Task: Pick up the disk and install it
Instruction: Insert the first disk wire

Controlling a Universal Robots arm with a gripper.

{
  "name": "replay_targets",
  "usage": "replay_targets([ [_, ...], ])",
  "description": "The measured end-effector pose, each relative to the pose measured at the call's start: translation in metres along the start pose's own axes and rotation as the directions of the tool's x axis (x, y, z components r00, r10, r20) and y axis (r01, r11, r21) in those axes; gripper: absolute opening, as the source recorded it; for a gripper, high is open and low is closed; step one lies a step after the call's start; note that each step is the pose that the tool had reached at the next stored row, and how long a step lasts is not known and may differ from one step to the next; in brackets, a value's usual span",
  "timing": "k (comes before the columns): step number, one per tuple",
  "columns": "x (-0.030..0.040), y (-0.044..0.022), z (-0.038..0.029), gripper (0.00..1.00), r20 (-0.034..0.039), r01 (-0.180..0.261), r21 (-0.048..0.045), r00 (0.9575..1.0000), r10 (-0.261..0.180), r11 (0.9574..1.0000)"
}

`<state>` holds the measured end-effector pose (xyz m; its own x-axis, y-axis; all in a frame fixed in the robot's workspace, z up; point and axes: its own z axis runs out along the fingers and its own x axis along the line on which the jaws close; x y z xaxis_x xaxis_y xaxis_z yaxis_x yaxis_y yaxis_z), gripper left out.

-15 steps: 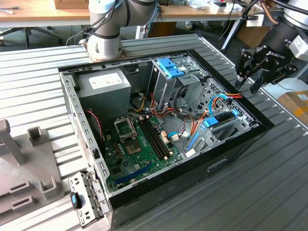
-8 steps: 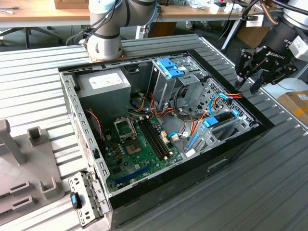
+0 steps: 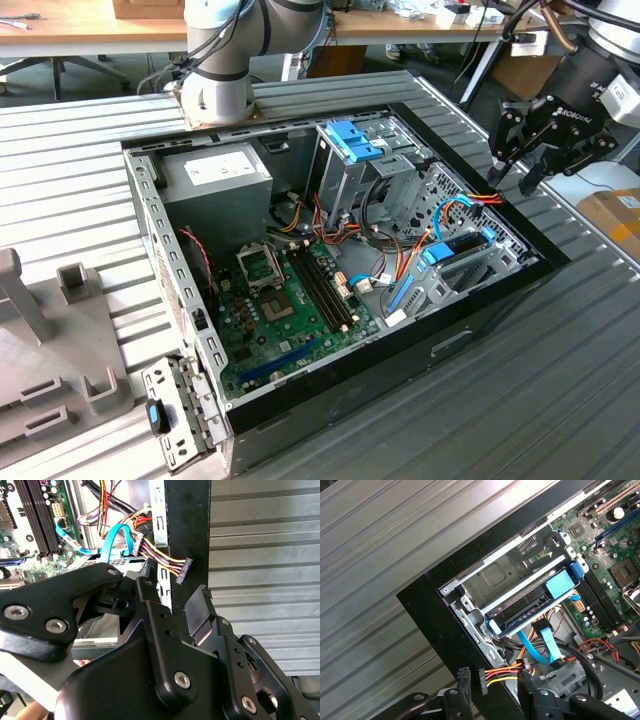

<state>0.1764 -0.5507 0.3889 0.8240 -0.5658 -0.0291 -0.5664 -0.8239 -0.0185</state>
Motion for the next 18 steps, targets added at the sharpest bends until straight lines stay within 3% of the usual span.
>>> replay_targets([
  [18, 0.0024, -0.0016, 0.0008, 0.5, -0.0001, 0.005, -0.0004, 1.0, -0.005, 1.0],
])
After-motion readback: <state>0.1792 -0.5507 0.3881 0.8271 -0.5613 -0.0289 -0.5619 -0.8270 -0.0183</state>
